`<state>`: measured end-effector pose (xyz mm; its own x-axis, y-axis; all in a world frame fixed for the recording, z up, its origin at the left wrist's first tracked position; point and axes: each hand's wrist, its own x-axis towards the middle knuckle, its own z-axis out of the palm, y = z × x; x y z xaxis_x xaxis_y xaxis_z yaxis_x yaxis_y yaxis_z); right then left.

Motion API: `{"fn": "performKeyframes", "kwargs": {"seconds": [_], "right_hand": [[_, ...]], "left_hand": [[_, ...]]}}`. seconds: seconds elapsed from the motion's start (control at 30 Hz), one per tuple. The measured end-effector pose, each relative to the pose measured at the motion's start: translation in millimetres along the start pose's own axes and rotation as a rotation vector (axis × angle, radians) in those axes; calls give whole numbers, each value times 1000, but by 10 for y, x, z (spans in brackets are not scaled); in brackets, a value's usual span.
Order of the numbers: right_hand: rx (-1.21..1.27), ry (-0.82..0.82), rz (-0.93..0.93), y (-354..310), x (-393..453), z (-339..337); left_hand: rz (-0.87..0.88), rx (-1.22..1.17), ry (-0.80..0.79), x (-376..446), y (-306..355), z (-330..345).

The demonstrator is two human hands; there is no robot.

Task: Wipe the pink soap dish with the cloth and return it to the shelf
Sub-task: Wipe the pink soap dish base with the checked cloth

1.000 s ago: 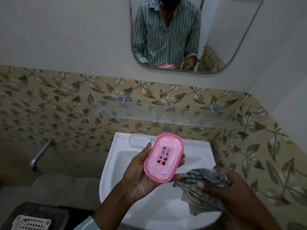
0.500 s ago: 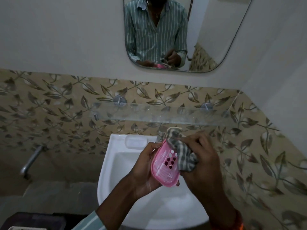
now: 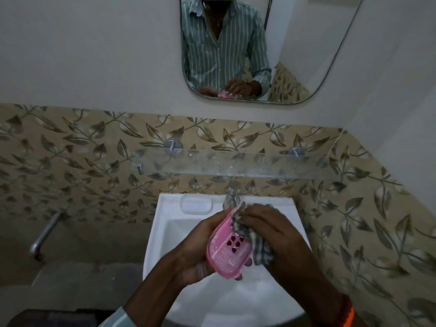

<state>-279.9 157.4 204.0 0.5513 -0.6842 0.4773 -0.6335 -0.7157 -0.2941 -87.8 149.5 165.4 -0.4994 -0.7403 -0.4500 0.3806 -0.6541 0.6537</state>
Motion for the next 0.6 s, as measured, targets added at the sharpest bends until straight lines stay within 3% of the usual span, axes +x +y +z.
{"fn": "performKeyframes", "kwargs": {"seconds": [0.07, 0.13, 0.23, 0.37, 0.47, 0.6], "right_hand": [[10, 63, 60, -58, 27, 47], [59, 132, -45, -229, -31, 232], [68, 37, -233, -307, -83, 357], [-83, 106, -57, 49, 43, 160], [-25, 102, 55, -46, 0, 278], [64, 54, -120, -241, -55, 479]], "left_hand": [[15, 22, 24, -21, 24, 34], [12, -9, 15, -22, 75, 23], [-43, -71, -29, -13, 98, -21], [-11, 48, 15, -39, 85, -20], [17, 63, 53, -55, 135, 24], [-10, -91, 44, -48, 164, -3]]}}
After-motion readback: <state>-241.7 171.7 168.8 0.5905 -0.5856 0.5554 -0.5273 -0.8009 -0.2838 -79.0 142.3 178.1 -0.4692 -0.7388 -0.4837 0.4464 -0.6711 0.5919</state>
